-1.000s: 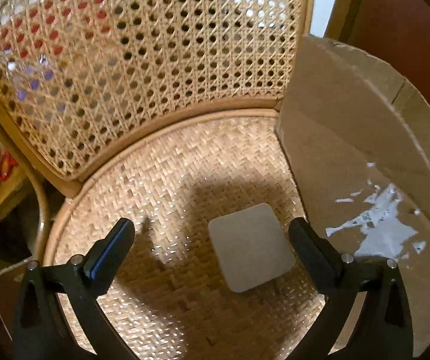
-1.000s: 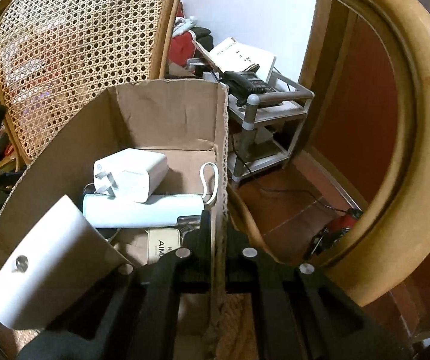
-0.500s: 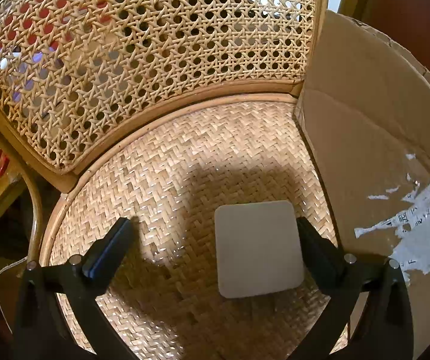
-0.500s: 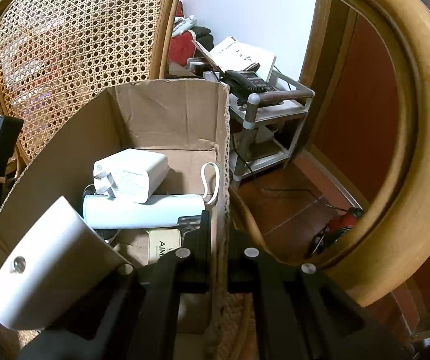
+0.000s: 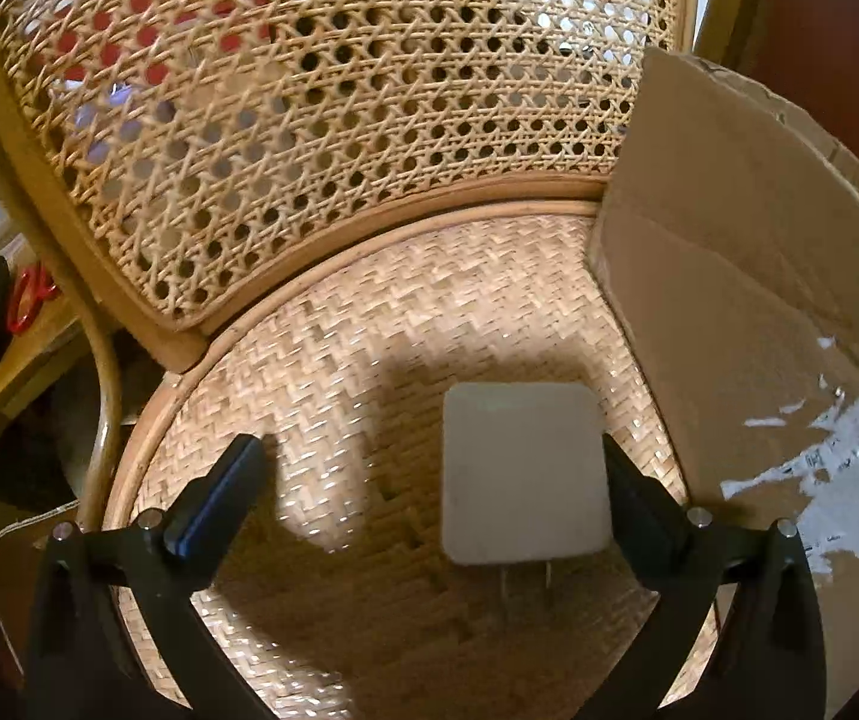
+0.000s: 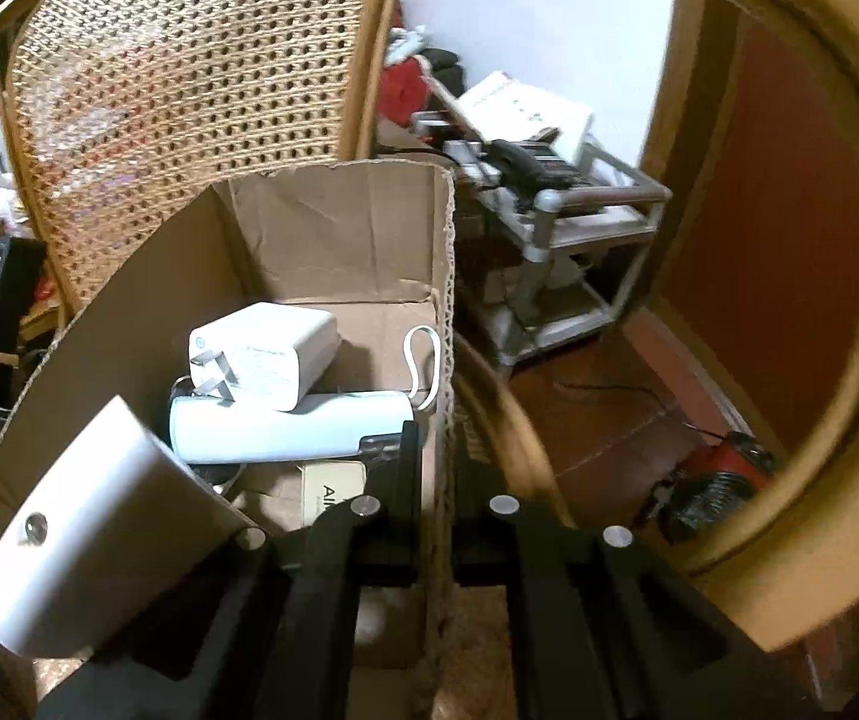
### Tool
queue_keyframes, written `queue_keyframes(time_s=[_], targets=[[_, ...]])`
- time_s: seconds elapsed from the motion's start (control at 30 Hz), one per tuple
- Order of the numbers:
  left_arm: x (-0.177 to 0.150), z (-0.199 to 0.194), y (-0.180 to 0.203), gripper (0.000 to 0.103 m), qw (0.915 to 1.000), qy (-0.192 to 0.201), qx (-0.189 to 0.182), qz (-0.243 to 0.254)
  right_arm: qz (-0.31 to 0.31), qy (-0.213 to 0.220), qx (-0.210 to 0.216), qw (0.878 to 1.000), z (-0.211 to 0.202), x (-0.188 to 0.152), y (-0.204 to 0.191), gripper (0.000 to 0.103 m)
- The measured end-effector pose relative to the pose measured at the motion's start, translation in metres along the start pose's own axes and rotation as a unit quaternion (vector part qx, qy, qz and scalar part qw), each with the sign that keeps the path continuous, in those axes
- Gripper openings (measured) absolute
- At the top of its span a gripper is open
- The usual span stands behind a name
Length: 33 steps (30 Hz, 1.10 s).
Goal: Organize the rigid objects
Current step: 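Move the left gripper to the seat and grasp the last white charger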
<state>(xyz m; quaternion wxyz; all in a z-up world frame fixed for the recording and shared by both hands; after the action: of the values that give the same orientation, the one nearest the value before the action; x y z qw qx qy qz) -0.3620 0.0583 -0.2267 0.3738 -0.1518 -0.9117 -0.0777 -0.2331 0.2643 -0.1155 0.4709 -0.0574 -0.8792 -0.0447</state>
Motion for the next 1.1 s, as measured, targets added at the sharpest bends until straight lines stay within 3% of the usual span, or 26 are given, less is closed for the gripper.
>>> queue_keyframes(time_s=[0.17,0.37,0.73,0.77,0.83,0.87,0.9,1.1], targets=[[-0.004,-0.004,-0.026,0.103,1.0000,0.001,0.005,-0.008,0.000,0.000,0.024,1.000,0.004,0.001,-0.010,0.010],[-0.006,-0.008,-0.065,0.103,0.9979,-0.006,0.024,-0.060,-0.010,0.001,0.034,0.999,0.003,0.000,-0.019,0.010],[0.000,-0.001,-0.077,0.102,0.9973,-0.004,0.033,-0.065,-0.012,-0.001,0.042,0.999,0.004,0.001,-0.018,0.010],[0.000,-0.002,-0.078,0.098,0.9971,-0.001,0.036,-0.067,-0.013,-0.001,0.042,0.999,0.004,0.001,-0.018,0.011],[-0.001,-0.012,-0.081,0.075,0.9962,0.011,0.045,-0.074,-0.013,-0.002,0.042,0.999,0.003,0.000,-0.019,0.011],[0.003,-0.015,-0.085,0.045,0.9952,0.022,0.052,-0.080,-0.013,-0.002,0.042,0.999,0.003,0.000,-0.019,0.011],[0.005,-0.015,-0.088,0.043,0.9943,0.024,0.062,-0.082,-0.013,-0.002,0.042,0.999,0.003,0.000,-0.019,0.011],[0.004,-0.022,-0.098,0.043,0.9926,0.020,0.047,-0.111,-0.014,-0.002,0.042,0.999,0.003,0.000,-0.019,0.011]])
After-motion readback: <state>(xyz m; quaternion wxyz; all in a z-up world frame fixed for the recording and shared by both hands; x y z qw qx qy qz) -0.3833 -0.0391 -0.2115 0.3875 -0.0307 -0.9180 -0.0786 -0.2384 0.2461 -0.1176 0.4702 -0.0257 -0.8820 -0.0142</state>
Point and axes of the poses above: each gripper's, at about its wrist camera, not at the fingertips, and z roughly the way its jaws point, y to its right, x to its top, the point moved 10 cm from there along z, roughly the way its jaws point, and after that the axes turned 15 degrees about y, right-handed, at the moved point
